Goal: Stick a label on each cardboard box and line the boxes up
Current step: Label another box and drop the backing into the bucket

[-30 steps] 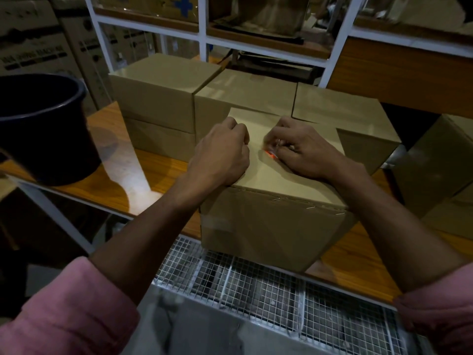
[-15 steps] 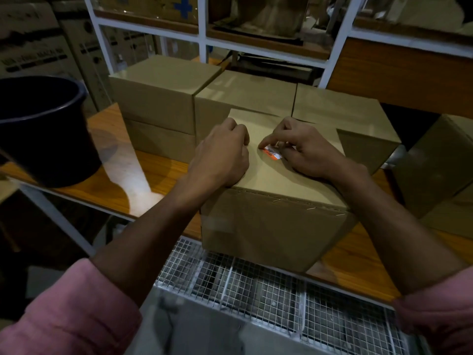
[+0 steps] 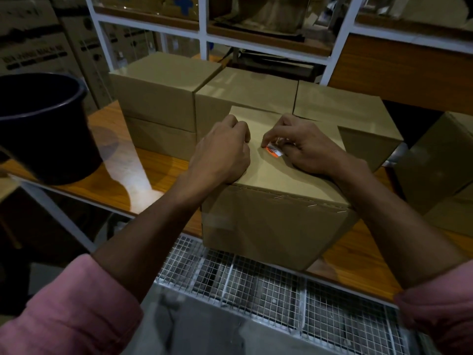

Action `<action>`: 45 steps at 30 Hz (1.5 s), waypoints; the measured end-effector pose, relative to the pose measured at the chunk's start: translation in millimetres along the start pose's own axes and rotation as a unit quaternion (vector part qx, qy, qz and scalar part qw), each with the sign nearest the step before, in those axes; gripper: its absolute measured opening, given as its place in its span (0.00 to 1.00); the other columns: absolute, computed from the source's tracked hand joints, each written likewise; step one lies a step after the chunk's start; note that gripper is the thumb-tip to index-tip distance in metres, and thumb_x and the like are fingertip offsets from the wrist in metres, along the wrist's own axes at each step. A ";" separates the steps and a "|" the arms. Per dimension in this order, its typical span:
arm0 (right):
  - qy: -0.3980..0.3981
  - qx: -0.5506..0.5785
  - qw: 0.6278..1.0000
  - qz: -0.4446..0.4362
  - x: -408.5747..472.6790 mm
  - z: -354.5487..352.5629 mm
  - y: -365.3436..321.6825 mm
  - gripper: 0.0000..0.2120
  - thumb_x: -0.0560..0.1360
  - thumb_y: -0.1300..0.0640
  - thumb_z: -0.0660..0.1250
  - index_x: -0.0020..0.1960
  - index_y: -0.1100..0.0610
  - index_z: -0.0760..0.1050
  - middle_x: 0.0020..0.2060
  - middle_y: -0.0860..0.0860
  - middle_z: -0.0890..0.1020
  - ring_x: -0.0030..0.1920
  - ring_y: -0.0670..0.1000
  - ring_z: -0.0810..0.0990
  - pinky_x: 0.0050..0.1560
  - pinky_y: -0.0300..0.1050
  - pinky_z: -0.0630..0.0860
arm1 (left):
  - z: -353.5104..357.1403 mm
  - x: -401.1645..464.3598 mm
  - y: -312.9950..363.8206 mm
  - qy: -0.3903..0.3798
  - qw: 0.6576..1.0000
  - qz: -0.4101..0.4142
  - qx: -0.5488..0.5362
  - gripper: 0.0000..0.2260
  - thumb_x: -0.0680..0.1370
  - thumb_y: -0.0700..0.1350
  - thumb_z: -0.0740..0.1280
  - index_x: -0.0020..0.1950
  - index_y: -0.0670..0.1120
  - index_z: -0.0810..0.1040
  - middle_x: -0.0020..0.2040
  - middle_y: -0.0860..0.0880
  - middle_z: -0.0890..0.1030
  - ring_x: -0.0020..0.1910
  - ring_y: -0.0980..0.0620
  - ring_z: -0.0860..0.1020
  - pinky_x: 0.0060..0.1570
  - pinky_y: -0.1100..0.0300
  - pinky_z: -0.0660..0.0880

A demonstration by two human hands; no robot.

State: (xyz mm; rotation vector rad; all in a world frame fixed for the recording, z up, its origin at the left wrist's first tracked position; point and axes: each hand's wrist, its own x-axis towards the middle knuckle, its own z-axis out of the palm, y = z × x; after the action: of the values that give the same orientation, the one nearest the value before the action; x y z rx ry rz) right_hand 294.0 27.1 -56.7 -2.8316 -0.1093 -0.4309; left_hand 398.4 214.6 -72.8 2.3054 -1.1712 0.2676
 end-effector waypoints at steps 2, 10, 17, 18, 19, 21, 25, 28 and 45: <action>0.006 -0.001 1.000 -0.006 0.0 -0.9 -0.4 0.13 0.77 0.64 0.63 0.55 0.52 0.81 0.50 0.53 0.76 0.49 0.52 0.76 0.48 0.50 0.75 | 0.1 0.1 0.5 -0.001 1.000 -0.001 0.000 0.11 0.81 0.46 0.60 0.61 0.48 0.77 0.62 0.49 0.73 0.60 0.49 0.73 0.54 0.51 0.73; -0.028 -0.017 0.999 -0.011 3.0 -3.5 -2.2 0.15 0.79 0.66 0.62 0.61 0.52 0.79 0.53 0.53 0.74 0.53 0.51 0.74 0.51 0.45 0.75 | -0.2 0.5 1.5 -0.003 1.000 -0.001 0.003 0.12 0.81 0.46 0.61 0.62 0.48 0.77 0.63 0.49 0.73 0.61 0.49 0.73 0.57 0.51 0.74; -0.035 -0.034 0.998 -0.036 7.2 -0.3 0.9 0.13 0.78 0.65 0.63 0.59 0.53 0.78 0.50 0.52 0.72 0.51 0.52 0.72 0.48 0.48 0.72 | -0.3 -0.2 3.3 -0.002 1.000 -0.008 0.004 0.11 0.82 0.46 0.60 0.61 0.48 0.77 0.62 0.50 0.72 0.60 0.51 0.72 0.51 0.56 0.68; -0.033 -0.037 0.998 -0.043 8.3 0.1 2.9 0.13 0.78 0.66 0.63 0.59 0.53 0.78 0.49 0.53 0.72 0.50 0.51 0.71 0.47 0.46 0.71 | -0.2 0.0 3.4 -0.002 1.000 -0.008 0.004 0.10 0.82 0.46 0.60 0.61 0.48 0.77 0.62 0.50 0.72 0.60 0.51 0.72 0.51 0.56 0.68; -0.035 -0.042 0.997 -0.046 9.5 0.5 2.8 0.13 0.78 0.66 0.63 0.58 0.54 0.78 0.49 0.53 0.72 0.49 0.51 0.70 0.46 0.44 0.70 | -0.6 0.2 2.9 -0.001 1.000 -0.007 0.002 0.10 0.82 0.46 0.60 0.61 0.48 0.77 0.62 0.50 0.72 0.60 0.50 0.72 0.51 0.55 0.69; -0.040 -0.049 0.996 -0.056 13.0 1.3 2.1 0.08 0.79 0.65 0.63 0.52 0.55 0.78 0.48 0.54 0.72 0.47 0.50 0.69 0.44 0.38 0.67 | -0.7 0.1 2.3 -0.001 1.000 -0.008 0.000 0.10 0.82 0.45 0.60 0.61 0.48 0.77 0.62 0.50 0.72 0.59 0.51 0.72 0.50 0.55 0.69; -0.029 -0.037 0.996 -0.073 13.4 3.6 4.9 0.08 0.78 0.65 0.63 0.42 0.56 0.73 0.45 0.54 0.72 0.45 0.49 0.68 0.43 0.35 0.64 | 0.1 0.0 1.9 0.004 1.000 -0.008 -0.003 0.10 0.82 0.45 0.60 0.61 0.48 0.77 0.61 0.51 0.72 0.58 0.51 0.72 0.49 0.55 0.68; 0.008 0.035 0.999 -0.031 9.5 1.1 9.8 0.09 0.77 0.68 0.61 0.51 0.56 0.74 0.47 0.51 0.76 0.47 0.49 0.73 0.45 0.44 0.72 | 1.7 0.9 1.5 0.005 1.000 -0.013 -0.003 0.10 0.82 0.45 0.60 0.60 0.49 0.77 0.61 0.51 0.72 0.58 0.51 0.72 0.47 0.55 0.68; -0.072 0.034 0.996 -0.043 18.7 -20.7 19.8 0.08 0.77 0.57 0.72 0.55 0.48 0.83 0.52 0.46 0.81 0.52 0.41 0.78 0.48 0.32 0.71 | 2.2 1.8 0.6 0.007 1.000 -0.012 -0.008 0.10 0.81 0.45 0.60 0.59 0.48 0.77 0.59 0.51 0.72 0.57 0.50 0.73 0.50 0.51 0.74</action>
State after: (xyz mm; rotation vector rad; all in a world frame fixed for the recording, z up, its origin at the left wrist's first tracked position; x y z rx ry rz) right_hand 308.2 2.9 -37.1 -2.7958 -0.2713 -0.2366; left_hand 398.8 211.9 -73.7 2.2994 -1.1335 0.2638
